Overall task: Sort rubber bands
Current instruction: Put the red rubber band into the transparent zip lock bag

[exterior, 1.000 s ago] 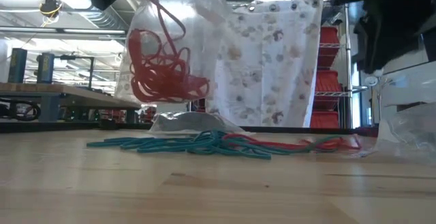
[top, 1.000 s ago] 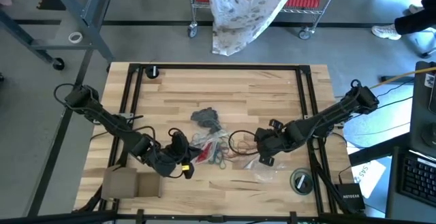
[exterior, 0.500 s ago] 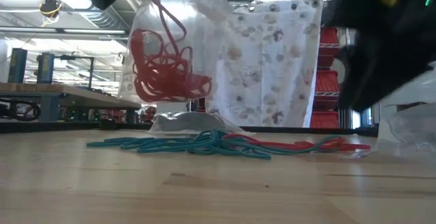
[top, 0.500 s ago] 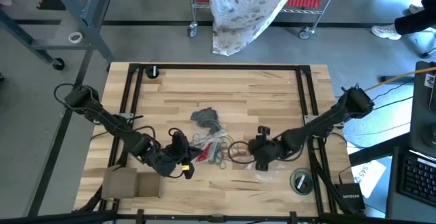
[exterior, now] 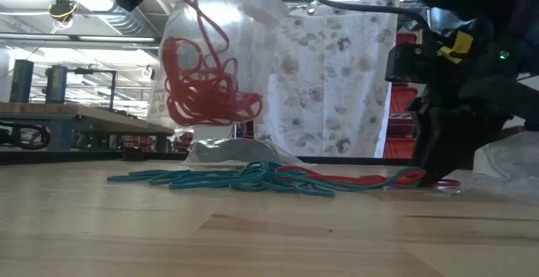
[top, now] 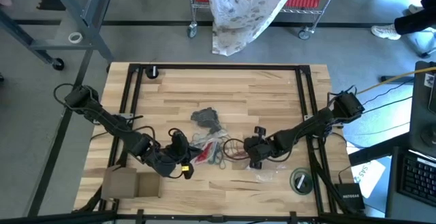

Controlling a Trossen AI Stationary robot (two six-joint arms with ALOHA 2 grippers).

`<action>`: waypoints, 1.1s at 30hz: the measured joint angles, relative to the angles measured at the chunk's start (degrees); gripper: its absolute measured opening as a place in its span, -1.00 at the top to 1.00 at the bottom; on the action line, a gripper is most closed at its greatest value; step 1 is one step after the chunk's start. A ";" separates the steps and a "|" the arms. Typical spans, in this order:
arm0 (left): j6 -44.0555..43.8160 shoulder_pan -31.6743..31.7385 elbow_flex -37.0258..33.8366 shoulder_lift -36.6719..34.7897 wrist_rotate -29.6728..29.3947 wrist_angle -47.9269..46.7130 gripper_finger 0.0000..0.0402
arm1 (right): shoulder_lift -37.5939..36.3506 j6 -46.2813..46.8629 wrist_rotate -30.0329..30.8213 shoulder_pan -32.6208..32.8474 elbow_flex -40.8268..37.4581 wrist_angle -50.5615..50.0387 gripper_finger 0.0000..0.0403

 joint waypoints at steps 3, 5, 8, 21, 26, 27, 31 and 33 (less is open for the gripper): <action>-0.02 0.02 0.00 0.00 0.00 -0.13 1.00 | -0.06 -0.04 -0.90 0.01 0.14 0.18 0.69; -0.12 0.02 0.00 0.00 0.00 -0.06 1.00 | -0.99 -0.68 -1.61 0.01 0.63 -1.27 0.90; -0.98 -0.15 0.00 0.00 0.00 -0.11 1.00 | -3.03 -0.98 -1.63 0.01 2.40 -8.22 0.94; -1.26 0.01 0.00 0.00 0.00 0.03 1.00 | -12.02 -4.99 10.63 4.68 23.57 -33.71 0.99; -1.48 -0.07 0.00 0.37 0.24 -0.10 1.00 | -12.18 -8.92 23.93 5.78 27.84 -27.69 1.00; -1.46 -0.04 0.00 0.47 0.24 0.04 1.00 | -12.16 -10.35 26.39 5.69 27.68 -24.03 1.00; -1.75 -0.04 0.00 0.89 0.43 0.17 1.00 | -10.69 -17.25 23.96 4.68 27.28 -13.19 1.00; -1.71 -0.33 0.00 1.02 0.65 -0.05 1.00 | -10.37 -19.87 20.82 4.31 27.28 -9.79 1.00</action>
